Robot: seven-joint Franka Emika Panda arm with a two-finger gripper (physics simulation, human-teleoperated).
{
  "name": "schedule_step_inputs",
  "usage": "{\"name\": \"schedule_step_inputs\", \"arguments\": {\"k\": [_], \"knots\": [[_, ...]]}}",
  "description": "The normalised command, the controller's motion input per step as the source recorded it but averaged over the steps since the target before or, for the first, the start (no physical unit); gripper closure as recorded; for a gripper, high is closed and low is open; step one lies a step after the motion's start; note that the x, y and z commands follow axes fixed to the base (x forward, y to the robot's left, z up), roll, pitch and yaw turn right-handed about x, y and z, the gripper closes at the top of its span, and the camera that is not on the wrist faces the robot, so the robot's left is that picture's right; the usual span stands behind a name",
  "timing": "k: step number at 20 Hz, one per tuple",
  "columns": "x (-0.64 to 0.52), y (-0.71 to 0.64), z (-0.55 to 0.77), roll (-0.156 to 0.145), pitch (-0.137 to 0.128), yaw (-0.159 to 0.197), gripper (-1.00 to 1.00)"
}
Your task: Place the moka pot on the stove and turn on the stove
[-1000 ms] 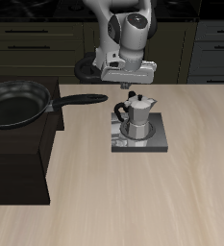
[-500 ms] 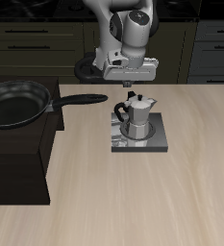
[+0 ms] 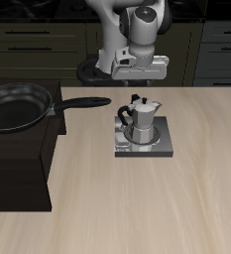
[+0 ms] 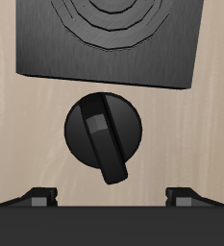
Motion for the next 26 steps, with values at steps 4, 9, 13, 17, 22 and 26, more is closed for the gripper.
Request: {"name": "schedule_step_inputs", "arguments": {"k": [4,9,13,17,22,26], "knots": [[0.03,0.03,-0.01,0.005,-0.018,0.043,-1.00],[0.11,0.01,-0.28,-0.015,0.045,0.023,-1.00],[0.02,0.06,-0.39,-0.006,0.062,0.026,-1.00],[-0.03,0.06,-0.22,0.006,0.037,0.007,-1.00],[-0.07,0.01,-0.17,0.021,-0.001,0.005,1.00],[-0.05,-0.19,0.05,-0.005,0.012,-0.028,1.00]]}}
